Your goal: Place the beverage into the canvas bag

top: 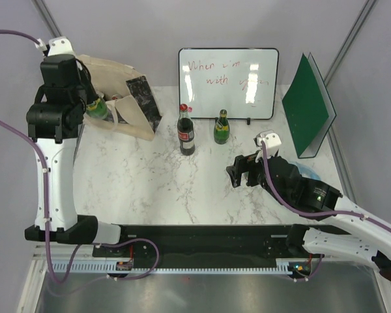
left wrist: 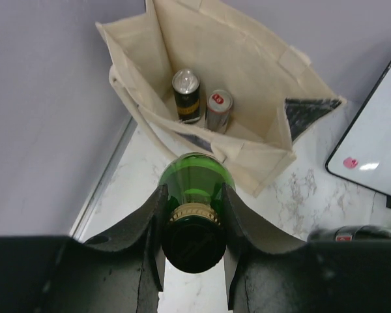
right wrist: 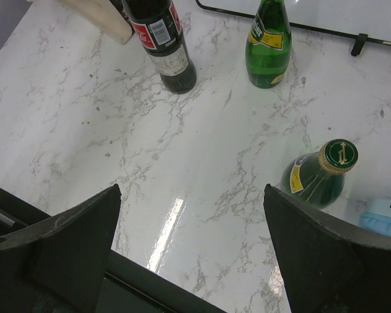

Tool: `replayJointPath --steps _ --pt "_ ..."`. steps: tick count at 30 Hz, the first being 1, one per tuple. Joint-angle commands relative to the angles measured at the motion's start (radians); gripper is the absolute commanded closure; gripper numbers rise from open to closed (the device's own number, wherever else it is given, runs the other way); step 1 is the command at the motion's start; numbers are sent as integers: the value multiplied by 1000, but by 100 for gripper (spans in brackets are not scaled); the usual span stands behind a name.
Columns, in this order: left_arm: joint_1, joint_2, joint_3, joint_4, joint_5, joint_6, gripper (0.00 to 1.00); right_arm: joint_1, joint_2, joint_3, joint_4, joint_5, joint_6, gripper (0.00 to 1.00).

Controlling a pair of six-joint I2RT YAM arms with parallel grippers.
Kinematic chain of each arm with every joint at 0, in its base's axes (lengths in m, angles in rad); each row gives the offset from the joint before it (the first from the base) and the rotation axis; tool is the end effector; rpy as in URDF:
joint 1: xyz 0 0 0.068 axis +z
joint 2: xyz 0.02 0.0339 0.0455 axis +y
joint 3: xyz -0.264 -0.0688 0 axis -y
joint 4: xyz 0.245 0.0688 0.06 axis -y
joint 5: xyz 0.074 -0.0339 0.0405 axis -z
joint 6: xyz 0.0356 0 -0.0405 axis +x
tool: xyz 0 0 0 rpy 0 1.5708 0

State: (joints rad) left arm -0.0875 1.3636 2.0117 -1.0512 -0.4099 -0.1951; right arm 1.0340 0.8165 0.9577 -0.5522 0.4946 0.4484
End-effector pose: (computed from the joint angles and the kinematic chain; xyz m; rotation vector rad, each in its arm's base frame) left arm 0.2233 -0.0053 0.5258 -0.3679 1.9099 0.2173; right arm 0.1014 0.1374 0.3577 -0.2523 1.9461 0.4957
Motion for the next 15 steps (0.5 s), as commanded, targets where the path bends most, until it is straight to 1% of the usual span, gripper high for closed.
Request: replayJointPath --steps 1,2,5,11,15 --pt "-4 86 195 141 -38 92 98 -2 1 24 29 13 -11 2" --pt "-4 126 211 151 -38 97 98 -3 1 26 29 16 -13 2" --pt "-4 176 269 186 -33 100 98 -2 3 30 23 21 -20 2" --pt "-3 291 387 312 -40 128 98 -3 3 46 -8 53 -43 2" --pt "-3 341 380 378 -37 125 98 -2 -4 46 -15 64 -47 2"
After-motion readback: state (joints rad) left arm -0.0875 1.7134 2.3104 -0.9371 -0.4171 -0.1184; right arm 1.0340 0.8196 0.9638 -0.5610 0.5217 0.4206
